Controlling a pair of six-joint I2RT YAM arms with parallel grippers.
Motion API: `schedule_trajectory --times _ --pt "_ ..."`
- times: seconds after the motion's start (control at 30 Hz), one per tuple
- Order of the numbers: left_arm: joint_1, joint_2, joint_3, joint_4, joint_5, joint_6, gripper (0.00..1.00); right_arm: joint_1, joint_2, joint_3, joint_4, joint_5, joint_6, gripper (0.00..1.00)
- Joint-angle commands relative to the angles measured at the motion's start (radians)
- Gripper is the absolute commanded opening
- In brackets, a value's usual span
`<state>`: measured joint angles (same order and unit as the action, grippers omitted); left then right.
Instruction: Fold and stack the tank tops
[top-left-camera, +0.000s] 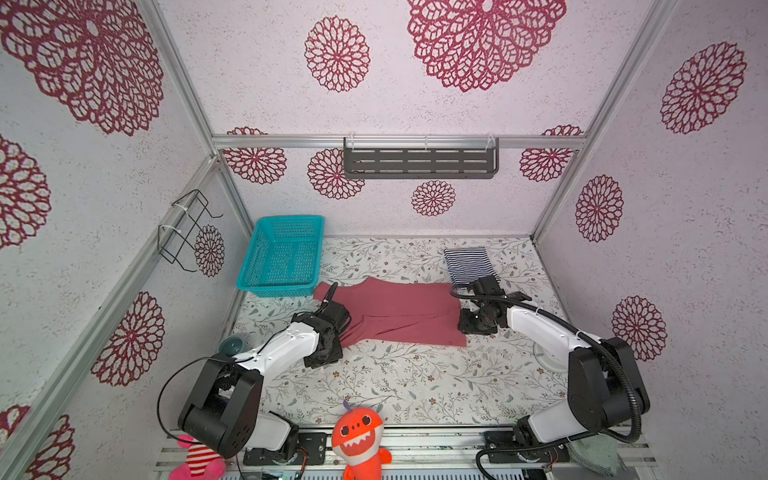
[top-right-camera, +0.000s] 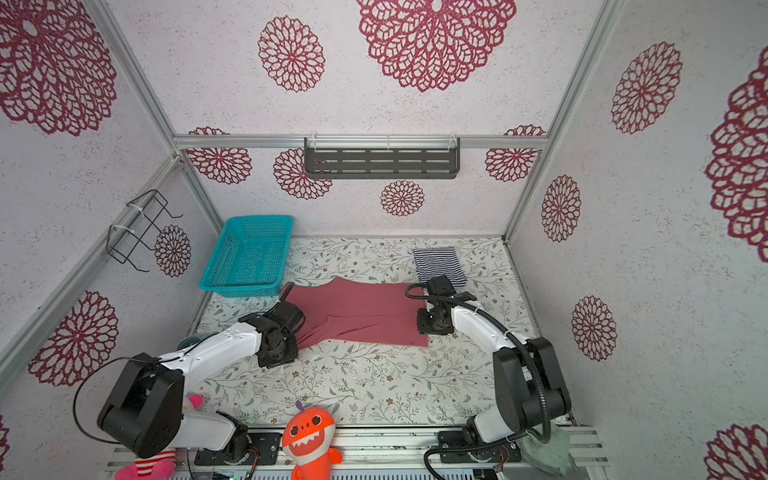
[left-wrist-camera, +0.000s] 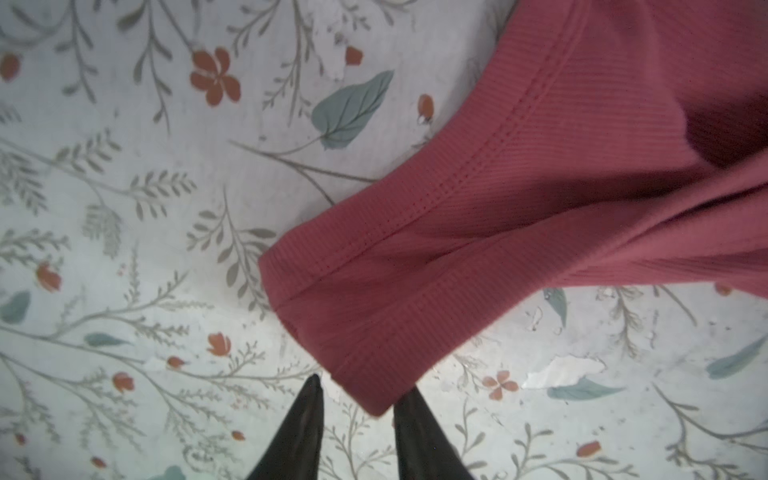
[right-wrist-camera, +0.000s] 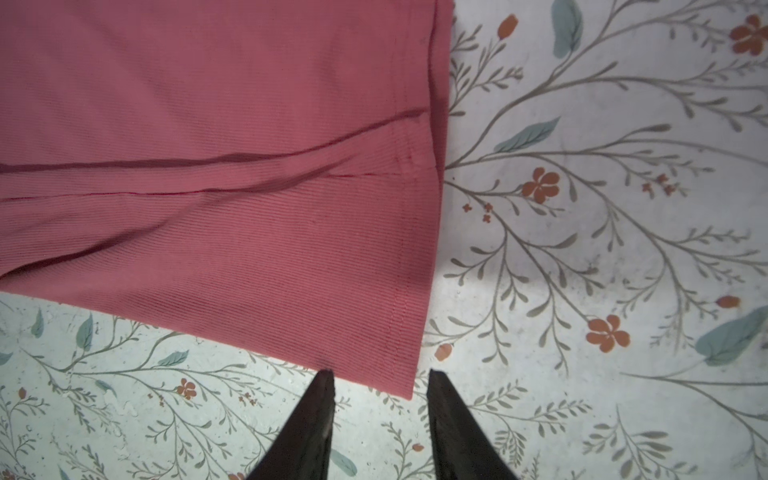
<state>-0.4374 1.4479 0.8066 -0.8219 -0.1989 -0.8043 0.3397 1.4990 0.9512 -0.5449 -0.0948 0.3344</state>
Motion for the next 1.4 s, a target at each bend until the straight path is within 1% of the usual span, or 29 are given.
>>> schedule_trajectory --times 0.0,0.13,0.27,0.47,0.53,0.6,0.73,0.9,0.93,1.03,1.07,1.1,1.13,1.2,1.27,1.37 --pt "0.035 -0.008 0.048 -0.008 -0.034 0.043 0.20 0.004 -0.029 -0.015 0.025 -0.029 0.039 0.40" --pt "0.104 -0.029 0.079 -0.030 -0.002 0.089 0.08 0.016 -0.009 -0.033 0.059 -0.054 0.058 0.40" --pt "0.158 -0.010 0.122 -0.058 0.004 0.137 0.00 0.037 0.015 -0.048 0.091 -0.065 0.070 0.39" --pt "0.249 0.050 0.171 -0.025 0.040 0.223 0.00 0.046 0.056 -0.039 0.124 -0.077 0.070 0.37" --pt "0.279 0.097 0.206 -0.012 0.069 0.252 0.00 0.046 0.078 -0.034 0.134 -0.073 0.064 0.34" --pt "0.297 0.154 0.257 -0.019 0.077 0.285 0.00 0.044 0.107 -0.030 0.134 -0.043 0.055 0.28" --pt "0.339 0.248 0.354 -0.042 0.091 0.346 0.00 0.039 0.141 -0.032 0.114 0.022 0.038 0.21" --pt "0.377 0.349 0.470 -0.066 0.093 0.391 0.00 0.030 0.155 -0.049 0.096 0.071 0.031 0.18" --pt "0.378 0.361 0.480 -0.066 0.092 0.396 0.04 0.027 0.154 -0.051 0.095 0.074 0.031 0.17" --pt "0.378 0.387 0.499 -0.081 0.083 0.408 0.35 0.024 0.142 -0.048 0.087 0.079 0.029 0.18" --pt "0.378 0.382 0.497 -0.088 0.077 0.412 0.42 0.025 0.133 -0.041 0.073 0.081 0.027 0.18" --pt "0.379 0.372 0.492 -0.093 0.068 0.414 0.46 0.023 0.122 -0.035 0.061 0.084 0.023 0.18" --pt "0.379 0.353 0.486 -0.106 0.058 0.415 0.50 0.023 0.104 -0.027 0.043 0.087 0.017 0.18" --pt "0.378 0.303 0.471 -0.140 0.032 0.412 0.54 0.023 0.070 -0.008 0.005 0.087 0.004 0.21" --pt "0.379 0.228 0.442 -0.179 -0.002 0.401 0.55 0.024 0.033 0.007 -0.024 0.084 -0.001 0.24" --pt "0.380 0.119 0.391 -0.224 -0.048 0.395 0.58 0.025 0.001 0.014 -0.033 0.067 0.010 0.26"
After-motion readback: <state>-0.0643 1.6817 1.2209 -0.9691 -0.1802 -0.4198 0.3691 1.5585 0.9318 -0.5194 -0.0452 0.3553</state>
